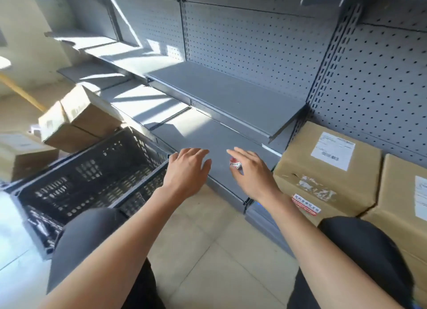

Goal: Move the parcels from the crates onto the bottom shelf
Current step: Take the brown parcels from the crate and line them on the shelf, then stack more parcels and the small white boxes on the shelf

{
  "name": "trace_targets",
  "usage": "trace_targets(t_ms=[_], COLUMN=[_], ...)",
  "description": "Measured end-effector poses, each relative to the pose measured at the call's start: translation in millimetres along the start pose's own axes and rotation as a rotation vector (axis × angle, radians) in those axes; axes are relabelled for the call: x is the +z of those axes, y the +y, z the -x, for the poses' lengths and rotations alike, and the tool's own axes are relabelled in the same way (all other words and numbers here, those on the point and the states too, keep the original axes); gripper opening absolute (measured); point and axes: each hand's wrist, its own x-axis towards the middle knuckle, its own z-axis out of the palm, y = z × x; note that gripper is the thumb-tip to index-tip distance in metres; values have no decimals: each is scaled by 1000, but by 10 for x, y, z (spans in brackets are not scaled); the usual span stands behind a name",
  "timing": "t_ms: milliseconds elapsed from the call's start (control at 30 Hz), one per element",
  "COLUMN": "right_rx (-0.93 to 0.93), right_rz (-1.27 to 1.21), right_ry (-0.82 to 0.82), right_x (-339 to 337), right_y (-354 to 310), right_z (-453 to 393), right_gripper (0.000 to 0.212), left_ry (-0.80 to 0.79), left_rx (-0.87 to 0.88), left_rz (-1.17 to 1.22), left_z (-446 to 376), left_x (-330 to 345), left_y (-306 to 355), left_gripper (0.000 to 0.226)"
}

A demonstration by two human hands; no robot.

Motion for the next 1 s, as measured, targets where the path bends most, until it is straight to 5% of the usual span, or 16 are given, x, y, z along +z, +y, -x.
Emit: trace_targets(t_ms=[400,1000], right_rx=[-257,-424], right_rz=[16,209], right_ry=[-331,-616], right_x=[1344,3052], right_y=[-1668,-1862], right_z=[-779,-1047], right_gripper=[50,50], left_ry=[10,-244], left_rx=[-476,-781], left_rz=[25,43], left_z=[921,1425], left_x=[-472,399], left_y=[-1905,-2971], left_gripper=[36,38])
